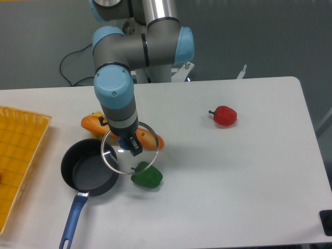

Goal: Place the lid on the table

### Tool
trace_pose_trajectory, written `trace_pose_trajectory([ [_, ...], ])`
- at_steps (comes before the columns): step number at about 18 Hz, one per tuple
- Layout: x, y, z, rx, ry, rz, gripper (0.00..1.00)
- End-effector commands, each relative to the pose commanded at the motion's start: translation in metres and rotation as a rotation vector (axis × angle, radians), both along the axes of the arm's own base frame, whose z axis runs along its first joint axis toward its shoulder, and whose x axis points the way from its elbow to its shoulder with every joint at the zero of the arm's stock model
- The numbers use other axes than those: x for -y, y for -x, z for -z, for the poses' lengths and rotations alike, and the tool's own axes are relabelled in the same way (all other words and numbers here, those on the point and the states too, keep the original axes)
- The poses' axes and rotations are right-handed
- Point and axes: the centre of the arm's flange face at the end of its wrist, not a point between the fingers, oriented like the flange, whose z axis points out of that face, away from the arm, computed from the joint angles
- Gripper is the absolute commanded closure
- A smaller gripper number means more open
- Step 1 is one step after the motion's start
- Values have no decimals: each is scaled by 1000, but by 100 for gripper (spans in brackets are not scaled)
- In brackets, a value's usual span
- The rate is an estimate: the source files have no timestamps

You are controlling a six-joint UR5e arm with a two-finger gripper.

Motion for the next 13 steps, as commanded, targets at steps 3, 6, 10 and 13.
trace_pose_trajectory([
  [3, -1, -1, 0, -2, -5, 1, 37],
  [6, -2, 0, -4, -4, -12, 0, 37],
  [10, -1, 3, -3, -5, -9, -5, 37],
  [13, 2, 10, -4, -8, -10, -15, 37],
])
